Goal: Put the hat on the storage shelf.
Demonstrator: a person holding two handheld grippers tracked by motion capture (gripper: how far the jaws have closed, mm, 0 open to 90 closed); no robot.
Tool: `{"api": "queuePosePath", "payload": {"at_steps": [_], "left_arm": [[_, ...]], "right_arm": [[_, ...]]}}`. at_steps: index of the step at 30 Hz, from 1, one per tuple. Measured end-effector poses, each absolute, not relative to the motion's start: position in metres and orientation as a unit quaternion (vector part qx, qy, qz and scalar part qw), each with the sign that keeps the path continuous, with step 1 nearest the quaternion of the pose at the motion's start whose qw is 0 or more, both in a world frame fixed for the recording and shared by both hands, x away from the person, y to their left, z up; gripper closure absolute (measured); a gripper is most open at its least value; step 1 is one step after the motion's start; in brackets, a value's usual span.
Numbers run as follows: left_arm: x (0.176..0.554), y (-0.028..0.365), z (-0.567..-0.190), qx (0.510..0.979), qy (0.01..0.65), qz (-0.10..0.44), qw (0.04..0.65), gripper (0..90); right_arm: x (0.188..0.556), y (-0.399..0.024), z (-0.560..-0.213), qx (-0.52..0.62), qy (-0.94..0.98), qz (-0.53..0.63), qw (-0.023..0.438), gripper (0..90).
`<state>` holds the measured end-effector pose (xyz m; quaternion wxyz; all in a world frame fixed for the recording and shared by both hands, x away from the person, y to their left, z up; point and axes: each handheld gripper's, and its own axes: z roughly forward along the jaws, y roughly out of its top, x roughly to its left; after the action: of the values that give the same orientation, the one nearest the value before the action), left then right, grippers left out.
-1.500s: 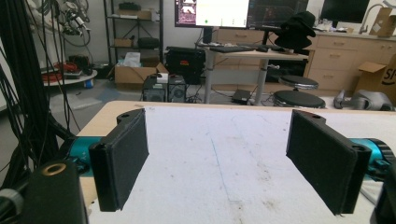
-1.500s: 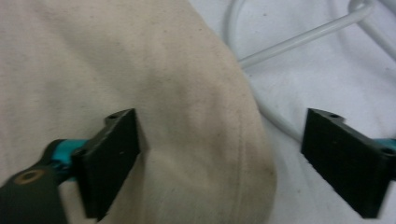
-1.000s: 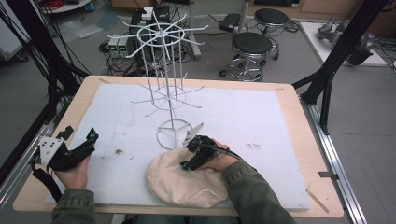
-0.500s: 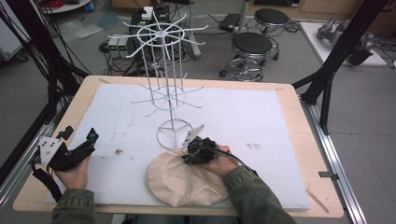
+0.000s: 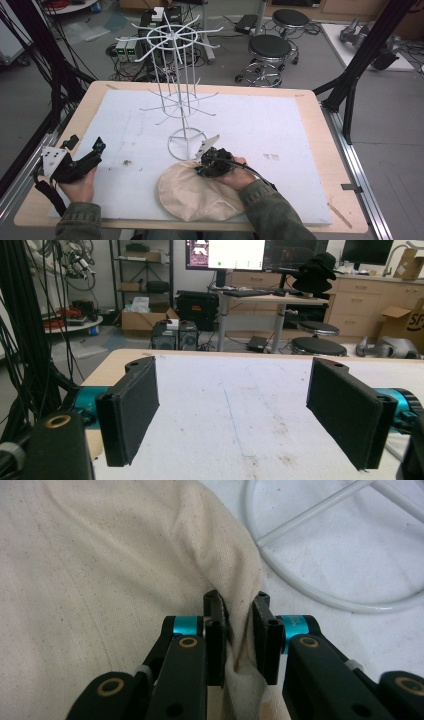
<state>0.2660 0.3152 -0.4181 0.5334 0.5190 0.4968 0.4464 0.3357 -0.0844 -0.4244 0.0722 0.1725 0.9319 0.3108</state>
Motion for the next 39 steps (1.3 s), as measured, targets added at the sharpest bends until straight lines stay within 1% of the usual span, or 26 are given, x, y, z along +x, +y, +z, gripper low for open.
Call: {"api": "queuePosePath", "payload": {"at_steps": [2, 9, 10, 16, 24, 30, 39], "left_arm": [[0.266, 0.315, -0.418, 0.519, 0.497, 0.447, 0.533, 20.9], [0.266, 0.316, -0.419, 0.52, 0.498, 0.444, 0.533, 20.9], [0.266, 0.316, -0.418, 0.519, 0.498, 0.445, 0.534, 20.9], [0.266, 0.315, -0.419, 0.519, 0.498, 0.444, 0.535, 20.9], [0.266, 0.315, -0.419, 0.521, 0.497, 0.446, 0.531, 20.9], [0.266, 0.315, -0.419, 0.523, 0.496, 0.445, 0.531, 20.9], [0.266, 0.313, -0.42, 0.526, 0.495, 0.446, 0.529, 20.9]], "right_arm": [[0.336, -0.086, -0.424, 0.175, 0.93, 0.316, 0.063, 79.7], [0.328, -0.094, -0.413, 0.176, 0.919, 0.345, 0.075, 79.8], [0.324, -0.099, -0.408, 0.176, 0.912, 0.361, 0.085, 79.8], [0.318, -0.116, -0.394, 0.191, 0.896, 0.39, 0.094, 79.7], [0.316, -0.129, -0.381, 0.201, 0.876, 0.43, 0.083, 79.5], [0.312, -0.137, -0.374, 0.199, 0.869, 0.444, 0.088, 79.4], [0.307, -0.164, -0.353, 0.207, 0.84, 0.492, 0.1, 79.4]]}}
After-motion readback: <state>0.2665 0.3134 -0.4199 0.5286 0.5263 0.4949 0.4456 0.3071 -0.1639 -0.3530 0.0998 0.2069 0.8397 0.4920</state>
